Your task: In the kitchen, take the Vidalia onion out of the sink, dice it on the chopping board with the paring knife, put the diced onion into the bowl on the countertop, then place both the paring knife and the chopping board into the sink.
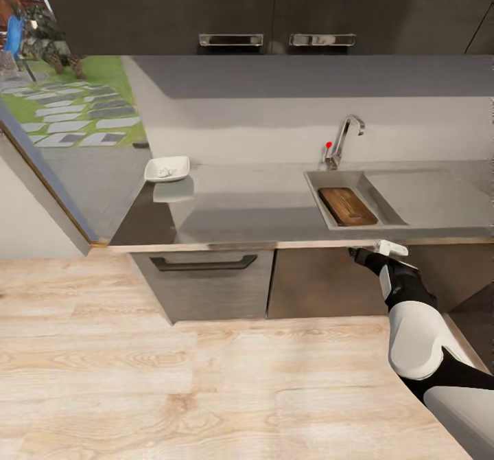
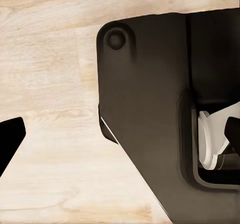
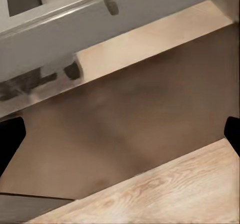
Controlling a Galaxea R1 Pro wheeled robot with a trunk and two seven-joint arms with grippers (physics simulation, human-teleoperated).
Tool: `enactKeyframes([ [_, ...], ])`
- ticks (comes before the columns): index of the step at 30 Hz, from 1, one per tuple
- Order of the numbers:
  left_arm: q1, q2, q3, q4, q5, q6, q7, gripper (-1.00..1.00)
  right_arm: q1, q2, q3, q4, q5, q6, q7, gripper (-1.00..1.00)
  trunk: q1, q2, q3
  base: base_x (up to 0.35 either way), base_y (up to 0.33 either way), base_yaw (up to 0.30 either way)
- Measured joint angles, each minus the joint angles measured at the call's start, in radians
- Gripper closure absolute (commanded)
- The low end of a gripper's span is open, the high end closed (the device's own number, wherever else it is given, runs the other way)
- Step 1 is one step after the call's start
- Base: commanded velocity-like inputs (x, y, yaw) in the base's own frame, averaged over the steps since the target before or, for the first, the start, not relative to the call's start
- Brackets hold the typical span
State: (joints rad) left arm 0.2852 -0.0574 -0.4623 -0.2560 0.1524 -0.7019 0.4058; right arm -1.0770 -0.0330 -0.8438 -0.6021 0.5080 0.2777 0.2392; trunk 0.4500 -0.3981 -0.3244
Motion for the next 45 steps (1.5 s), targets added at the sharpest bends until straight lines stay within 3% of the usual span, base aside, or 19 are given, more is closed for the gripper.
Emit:
enactKeyframes([
  [7,0.000,0.000,0.000,0.000,0.000,0.000,0.000,-1.00,0.000,0.001,0.001,0.001,0.028,-0.001,0.000,-1.00,0.000,0.000,0.000,-0.312,0.000,0.000],
  [17,0.000,0.000,0.000,0.005,0.000,0.004,0.000,-1.00,0.010,0.003,0.001,0.057,0.048,-0.007,0.003,-1.00,-0.001,0.000,0.000,-0.037,0.000,0.000],
  [22,0.000,0.002,0.000,0.005,-0.005,0.004,-0.003,-1.00,0.056,0.002,0.002,0.167,0.064,-0.107,-0.002,-1.00,-0.001,0.000,0.000,0.000,0.000,0.000],
  [24,0.000,0.004,0.000,0.002,-0.007,0.004,-0.003,-1.00,0.072,0.002,0.002,0.212,0.086,-0.141,-0.006,-1.00,-0.001,0.000,0.000,0.000,0.000,0.000],
  [26,-0.002,0.009,0.000,-0.005,-0.008,0.004,-0.001,-1.00,0.099,0.001,0.001,0.272,0.132,-0.183,-0.014,-1.00,-0.001,0.000,0.000,0.000,0.000,0.000],
  [29,-0.036,0.016,0.001,-0.014,-0.008,0.005,0.004,-1.00,0.162,0.001,0.001,0.343,0.202,-0.265,-0.020,-1.00,-0.001,0.000,0.000,0.000,0.000,0.000],
  [34,-0.106,0.027,0.003,-0.011,0.000,0.007,0.009,-1.00,0.299,-0.002,0.001,0.448,0.259,-0.359,-0.021,-1.00,-0.001,0.000,0.000,0.000,0.000,0.000],
  [36,-0.125,0.031,0.003,-0.011,0.001,0.008,0.009,-1.00,0.421,-0.003,0.002,0.474,0.271,-0.421,-0.021,-1.00,-0.001,0.000,0.000,0.000,0.000,0.000],
  [38,-0.135,0.039,0.004,-0.011,0.001,0.007,0.009,-1.00,0.484,-0.004,0.002,0.484,0.273,-0.451,-0.022,-1.00,-0.001,0.000,0.000,0.000,0.000,0.000],
  [44,-0.149,0.053,0.005,-0.011,0.004,0.008,0.010,-1.00,0.807,-0.007,0.003,0.555,0.277,-0.572,-0.043,-1.00,-0.001,0.000,0.000,0.000,0.000,0.000],
  [45,-0.149,0.054,0.005,-0.011,0.005,0.008,0.010,-1.00,0.832,-0.006,0.002,0.560,0.277,-0.589,-0.045,-1.00,-0.001,0.000,0.000,0.000,0.000,0.000],
])
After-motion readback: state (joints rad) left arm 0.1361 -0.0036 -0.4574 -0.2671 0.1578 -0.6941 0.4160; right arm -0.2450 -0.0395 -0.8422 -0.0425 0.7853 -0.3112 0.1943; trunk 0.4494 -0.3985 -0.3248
